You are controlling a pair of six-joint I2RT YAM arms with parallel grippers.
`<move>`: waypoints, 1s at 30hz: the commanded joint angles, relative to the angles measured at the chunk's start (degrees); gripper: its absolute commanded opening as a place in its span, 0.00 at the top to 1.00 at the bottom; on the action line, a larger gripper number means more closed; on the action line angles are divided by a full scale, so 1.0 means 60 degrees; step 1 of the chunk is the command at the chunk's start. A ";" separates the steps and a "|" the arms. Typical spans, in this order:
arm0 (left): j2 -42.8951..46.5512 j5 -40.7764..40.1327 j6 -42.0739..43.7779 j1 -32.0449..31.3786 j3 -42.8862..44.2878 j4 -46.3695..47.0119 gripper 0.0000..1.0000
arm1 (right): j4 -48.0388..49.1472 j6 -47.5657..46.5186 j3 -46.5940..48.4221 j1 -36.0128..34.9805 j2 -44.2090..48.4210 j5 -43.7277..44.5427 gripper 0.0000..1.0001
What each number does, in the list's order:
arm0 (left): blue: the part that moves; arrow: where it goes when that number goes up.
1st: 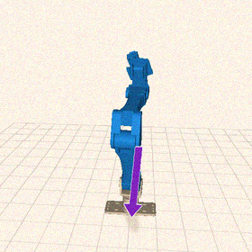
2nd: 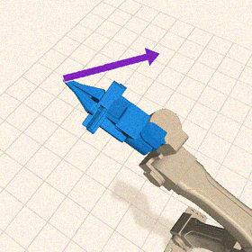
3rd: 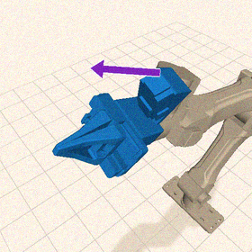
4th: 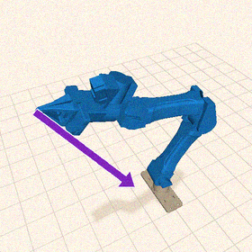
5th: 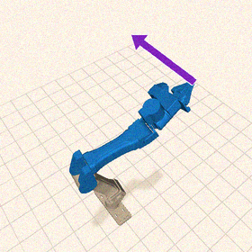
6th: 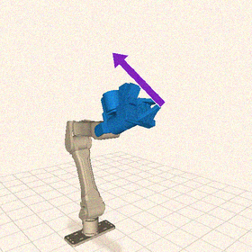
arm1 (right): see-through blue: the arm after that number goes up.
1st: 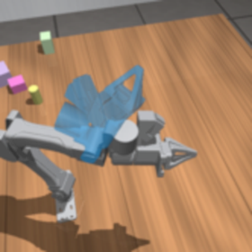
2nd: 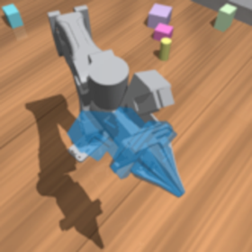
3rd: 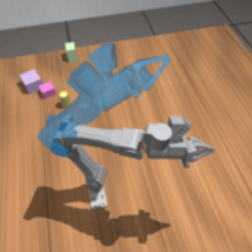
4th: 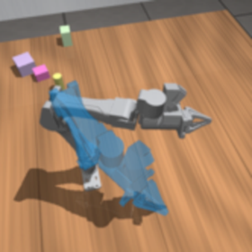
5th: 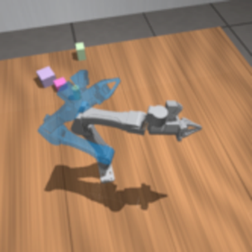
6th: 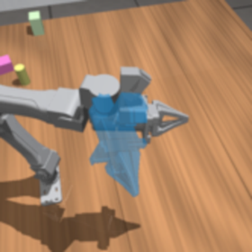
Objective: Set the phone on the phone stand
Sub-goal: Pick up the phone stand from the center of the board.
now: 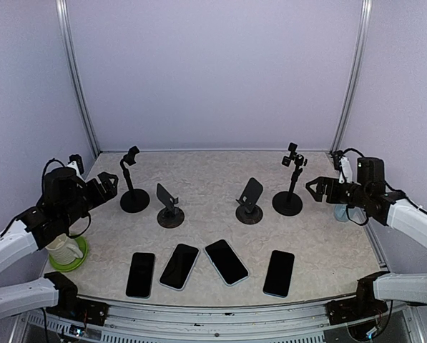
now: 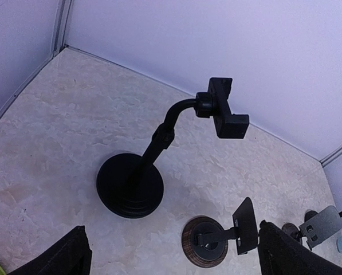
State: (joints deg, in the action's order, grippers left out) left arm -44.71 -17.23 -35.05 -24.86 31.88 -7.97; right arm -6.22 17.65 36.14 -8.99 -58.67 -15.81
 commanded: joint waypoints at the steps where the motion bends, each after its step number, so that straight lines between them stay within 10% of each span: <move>1: -0.0105 -0.0176 -0.0302 -0.0100 -0.0146 -0.0209 0.01 | 0.0237 0.0138 -0.0171 -0.0122 -0.0036 0.0385 0.00; 30: -0.0430 -0.0218 -0.0892 -0.0888 -0.0953 -0.0699 0.01 | 0.0430 0.0428 -0.0458 -0.0141 -0.0138 0.0188 0.00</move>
State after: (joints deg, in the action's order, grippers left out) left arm -47.31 -18.46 -39.70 -29.30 27.22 -11.20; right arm -4.45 20.78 33.93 -9.04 -59.37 -13.21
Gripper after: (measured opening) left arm 0.988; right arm 0.998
